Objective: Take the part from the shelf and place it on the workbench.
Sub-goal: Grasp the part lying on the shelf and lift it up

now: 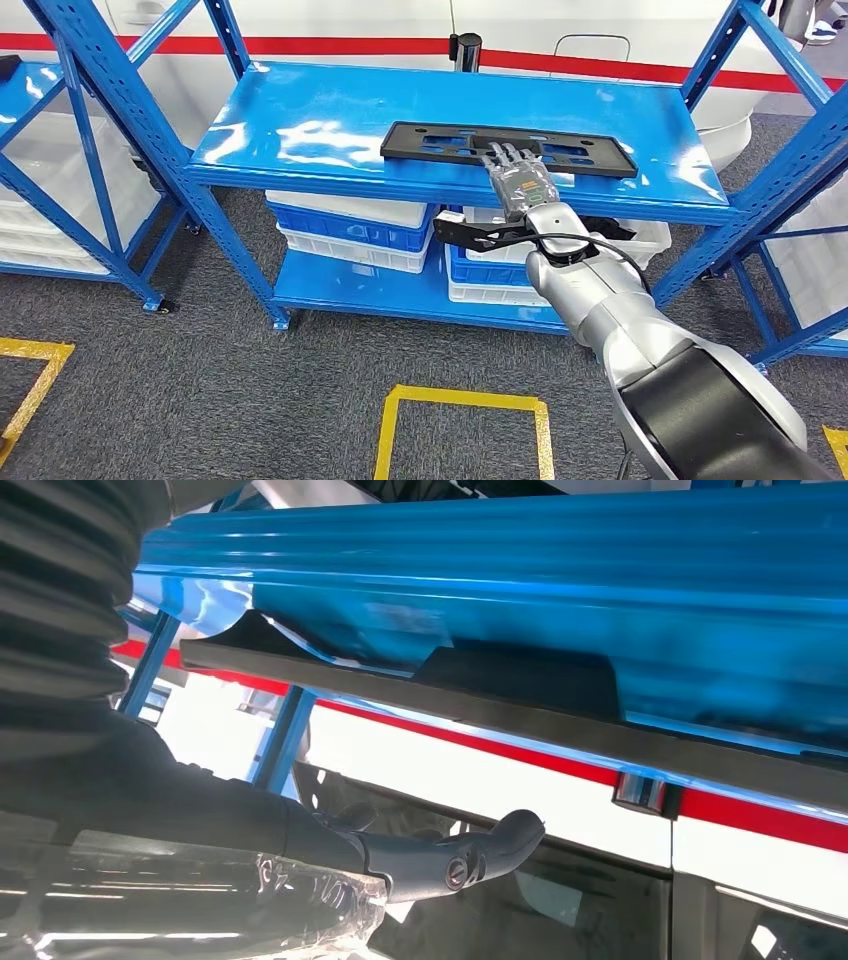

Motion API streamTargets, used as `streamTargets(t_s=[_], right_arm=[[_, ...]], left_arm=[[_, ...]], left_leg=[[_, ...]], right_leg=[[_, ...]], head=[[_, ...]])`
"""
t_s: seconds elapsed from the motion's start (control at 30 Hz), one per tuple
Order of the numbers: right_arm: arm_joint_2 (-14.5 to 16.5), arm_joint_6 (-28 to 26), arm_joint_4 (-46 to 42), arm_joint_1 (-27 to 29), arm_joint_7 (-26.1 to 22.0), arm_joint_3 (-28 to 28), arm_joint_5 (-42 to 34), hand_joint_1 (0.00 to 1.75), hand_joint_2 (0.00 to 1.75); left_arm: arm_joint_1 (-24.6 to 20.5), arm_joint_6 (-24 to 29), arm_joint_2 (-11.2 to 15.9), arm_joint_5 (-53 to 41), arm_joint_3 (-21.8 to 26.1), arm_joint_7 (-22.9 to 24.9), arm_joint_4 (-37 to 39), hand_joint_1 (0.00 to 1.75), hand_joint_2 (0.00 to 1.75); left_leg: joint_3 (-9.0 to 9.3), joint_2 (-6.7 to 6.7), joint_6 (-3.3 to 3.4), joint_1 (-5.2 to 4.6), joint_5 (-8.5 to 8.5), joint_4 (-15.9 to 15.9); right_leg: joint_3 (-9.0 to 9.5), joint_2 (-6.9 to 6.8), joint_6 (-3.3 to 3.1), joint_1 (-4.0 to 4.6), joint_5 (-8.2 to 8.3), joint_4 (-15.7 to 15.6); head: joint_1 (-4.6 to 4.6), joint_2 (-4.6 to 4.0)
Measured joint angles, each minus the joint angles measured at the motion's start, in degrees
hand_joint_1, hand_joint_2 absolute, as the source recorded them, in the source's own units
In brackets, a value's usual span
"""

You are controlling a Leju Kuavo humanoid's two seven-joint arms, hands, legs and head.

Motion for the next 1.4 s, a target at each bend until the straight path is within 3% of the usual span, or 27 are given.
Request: streamTargets(t_s=[0.13, 0.23, 0.33, 0.37, 0.4, 0.47, 0.5, 0.53, 0.63, 0.7, 0.77, 0.83, 0.87, 0.9, 0.93, 0.97, 1.0, 1.03, 1.07, 1.1, 1.13, 1.2, 1.27, 1.33, 1.4], right_arm=[[-0.1, 0.0, 0.0, -0.2, 0.0, -0.3, 0.3, 0.00, 1.75], [-0.1, 0.0, 0.0, -0.6, 0.0, -0.4, 0.4, 0.00, 1.75], [-0.2, 0.1, 0.0, -0.4, 0.0, -0.6, 0.5, 0.00, 1.75], [-0.2, 0.1, 0.0, -0.2, 0.0, -0.6, 0.6, 0.00, 1.75], [-0.3, 0.1, 0.0, -0.1, 0.0, -0.7, 0.6, 0.00, 1.75], [-0.5, 0.1, 0.1, 0.1, 0.0, -0.7, 0.7, 0.00, 1.75], [-0.6, 0.1, 0.1, 0.1, -0.1, -0.7, 0.8, 0.00, 1.75], [-0.6, 0.2, 0.2, 0.2, -0.1, -0.7, 0.8, 0.00, 1.75], [-0.6, 0.3, 0.2, 0.3, -0.2, -0.8, 1.0, 0.00, 1.75], [-0.6, 0.3, 0.1, -0.2, -0.2, -0.9, 1.0, 0.00, 1.75], [-0.4, 0.2, 0.1, -0.2, -0.2, -0.9, 1.0, 0.00, 1.75], [-0.3, 0.2, 0.1, 0.1, -0.2, -0.9, 1.0, 0.00, 1.75], [-0.3, 0.2, 0.1, 0.3, -0.2, -0.9, 1.0, 0.00, 1.75], [-0.2, 0.2, 0.1, 0.4, -0.2, -0.9, 1.0, 0.00, 1.75], [-0.2, 0.3, 0.1, 0.5, -0.2, -0.9, 1.0, 0.00, 1.75], [-0.2, 0.3, 0.2, 0.6, -0.2, -0.9, 1.0, 0.00, 1.75], [-0.2, 0.3, 0.2, 0.9, -0.2, -0.8, 1.1, 0.12, 1.75], [-0.2, 0.3, 0.3, 1.2, -0.2, -0.8, 1.1, 0.55, 1.75], [0.0, 0.3, 0.3, 1.5, -0.2, -0.8, 1.2, 0.97, 1.75], [0.1, 0.3, 0.3, 1.5, -0.2, -0.8, 1.2, 1.33, 1.75], [0.1, 0.2, 0.3, 1.3, -0.2, -0.9, 1.2, 1.57, 1.75], [0.0, 0.2, 0.3, 0.5, -0.3, -1.0, 1.3, 1.43, 1.75], [-0.2, 0.2, 0.3, -0.3, -0.7, -1.1, 1.3, 1.41, 1.75], [-0.3, 0.4, 0.3, -0.5, -1.0, -1.2, 1.4, 1.41, 1.75], [-0.5, 0.5, 0.3, -0.3, -1.2, -1.2, 1.5, 1.48, 1.75]], left_arm=[[0.0, 0.1, 0.0, 0.1, 0.0, 0.0, 0.0, 0.00, 0.00], [0.0, 0.1, 0.0, 0.2, 0.0, 0.0, 0.0, 0.00, 0.00], [0.0, 0.1, -0.1, 0.3, 0.1, 0.0, 0.0, 0.00, 0.00], [0.1, 0.1, -0.1, 0.3, 0.2, 0.0, 0.0, 0.00, 0.00], [0.2, 0.0, -0.1, 0.3, 0.3, 0.0, 0.0, 0.00, 0.00], [0.3, -0.1, 0.0, 0.4, 0.5, 0.0, 0.0, 0.00, 0.00], [0.3, -0.2, 0.0, 0.4, 0.5, 0.0, 0.0, 0.00, 0.00], [0.2, -0.2, 0.0, 0.4, 0.6, 0.0, 0.0, 0.00, 0.00], [0.1, -0.1, 0.0, 0.4, 0.7, 0.0, 0.1, 0.00, 0.00], [0.0, -0.1, 0.0, 0.4, 0.7, 0.0, 0.1, 0.00, 0.00], [-0.1, 0.0, 0.0, 0.4, 0.8, 0.0, 0.1, 0.00, 0.00], [0.1, 0.0, -0.1, 0.4, 0.8, 0.0, 0.1, 0.00, 0.00], [0.2, 0.0, -0.1, 0.4, 0.8, 0.0, 0.1, 0.00, 0.00], [0.3, 0.0, 0.0, 0.5, 0.9, 0.0, 0.1, 0.00, 0.00], [0.4, 0.0, 0.0, 0.5, 0.9, 0.0, 0.1, 0.00, 0.00], [0.4, 0.0, 0.1, 0.5, 0.9, 0.0, 0.1, 0.00, 0.00], [0.6, 0.0, 0.2, 0.5, 0.9, 0.0, 0.1, 0.00, 0.00], [0.8, 0.0, 0.3, 0.5, 1.0, -0.2, 0.1, 0.00, 0.00], [0.9, 0.0, 0.5, 0.5, 1.0, -0.5, 0.1, 0.00, 0.00], [1.0, 0.0, 0.5, 0.5, 1.0, -0.9, 0.2, 0.00, 0.00], [1.0, 0.0, 0.5, 0.6, 1.0, -1.5, 0.2, 0.00, 0.00], [0.6, -0.1, 0.4, 0.6, 1.1, -2.8, 0.2, 0.00, 0.00], [0.1, -0.1, 0.2, 0.6, 1.1, -3.9, 0.2, 0.00, 0.00], [-0.2, -0.1, 0.0, 0.6, 1.1, -4.2, 0.2, 0.00, 0.00], [-0.1, -0.1, -0.2, 0.6, 1.1, -4.2, 0.2, 0.00, 0.00]], left_leg=[[0.70, 0.11, 1.52, 0.16, -0.44, -1.1], [1.46, 0.38, 2.01, 0.38, -0.60, -1.5], [1.91, 0.56, 1.77, 0.49, -1.06, -1.4], [2.27, 0.56, 1.50, 0.62, -1.37, -1.4], [2.77, 0.54, 1.11, 0.82, -1.78, -1.4], [3.84, 0.57, 0.15, 1.13, -2.85, -1.3], [4.22, 0.63, -0.36, 1.21, -3.34, -1.3], [4.49, 0.74, -0.87, 1.16, -3.77, -1.4], [4.99, 1.03, -2.05, 1.42, -4.20, -0.8], [2.18, 0.97, -2.51, 1.77, -2.52, 4.4], [-3.75, 0.85, -2.87, 1.85, -2.18, 12.3], [-8.96, 0.84, -2.96, 1.69, -5.70, 16.1], [-10.69, 0.82, -2.78, 1.49, -7.55, 15.8], [-11.71, 0.80, -2.36, 1.17, -8.18, 14.0], [-12.23, 0.72, -1.68, 0.71, -7.19, 11.1], [-12.12, 0.42, -0.58, 0.08, -3.02, 7.1], [-11.79, -0.28, 0.53, -0.65, 2.18, 3.6], [-10.99, -1.06, 1.56, -1.41, 6.73, 0.9], [-10.06, -1.66, 2.34, -1.91, 10.15, -0.9], [-9.08, -1.97, 2.64, -2.18, 10.88, -1.6], [-8.07, -1.85, 2.80, -2.23, 10.63, -2.2], [-6.36, -1.51, 2.75, -1.89, 10.26, -3.6], [-4.96, -1.38, 2.79, -1.43, 9.60, -4.6], [-3.99, -1.30, 2.80, -1.10, 8.57, -4.8], [-3.01, -1.28, 2.45, -0.88, 7.52, -4.8]], right_leg=[[-0.87, -0.28, 1.10, 0.25, 0.21, 2.2], [-5.31, -0.79, 0.95, 0.15, -2.32, 9.5], [-10.20, -0.84, 1.26, -0.13, -3.76, 16.4], [-10.96, -0.90, 1.59, -0.34, -3.08, 16.4], [-10.67, -1.01, 2.10, -0.61, -1.49, 14.2], [-8.26, -1.64, 3.23, -1.10, 2.81, 6.5], [-7.35, -1.98, 3.24, -1.05, 3.77, 3.4], [-6.67, -2.21, 2.73, -0.84, 4.16, 1.7], [-5.30, -1.71, -0.09, -0.48, 2.69, 1.4], [-3.85, -1.18, -1.26, -0.51, 1.58, 1.3], [-2.09, -0.80, -2.04, -0.40, 0.14, 1.2], [-0.03, -0.35, -2.33, -0.23, -1.60, 1.2], [1.16, -0.13, -2.41, -0.13, -2.54, 1.1], [2.46, 0.06, -2.44, -0.03, -3.52, 1.1], [3.79, 0.19, -2.46, 0.12, -4.50, 1.0], [5.02, 0.30, -2.46, 0.16, -5.42, 0.6], [6.44, 0.54, -2.31, 0.30, -6.29, 0.1], [7.71, 0.75, -2.08, 0.46, -6.98, -0.6], [9.13, 1.04, -1.84, 0.64, -7.44, -1.7], [10.47, 1.29, -1.49, 0.97, -7.46, -2.4], [11.19, 1.35, -1.23, 1.18, -7.17, -2.8], [10.07, 1.07, -0.27, 1.61, -5.24, 0.1], [5.24, 0.10, 0.24, 1.67, -4.41, 7.2], [-0.10, -0.60, -0.29, 1.35, -7.55, 13.3], [-3.38, -0.74, -0.29, 0.81, -10.56, 14.6]], head=[[0.07, 0.00], [0.21, 0.00], [0.20, -0.01], [0.23, -0.01], [0.22, -0.01], [0.31, 0.00], [0.37, 0.00], [0.33, 0.00], [0.09, 0.00], [0.07, 0.00], [-0.08, 0.00], [-0.25, 0.00], [-0.24, 0.00], [-0.26, 0.00], [-0.26, 0.00], [-0.26, 0.00], [-0.19, 0.00], [-0.19, 0.00], [-0.18, 0.00], [-0.20, 0.00], [-0.30, 0.00], [-0.38, 0.00], [-0.34, 0.00], [-0.26, 0.00], [-0.25, 0.00]])
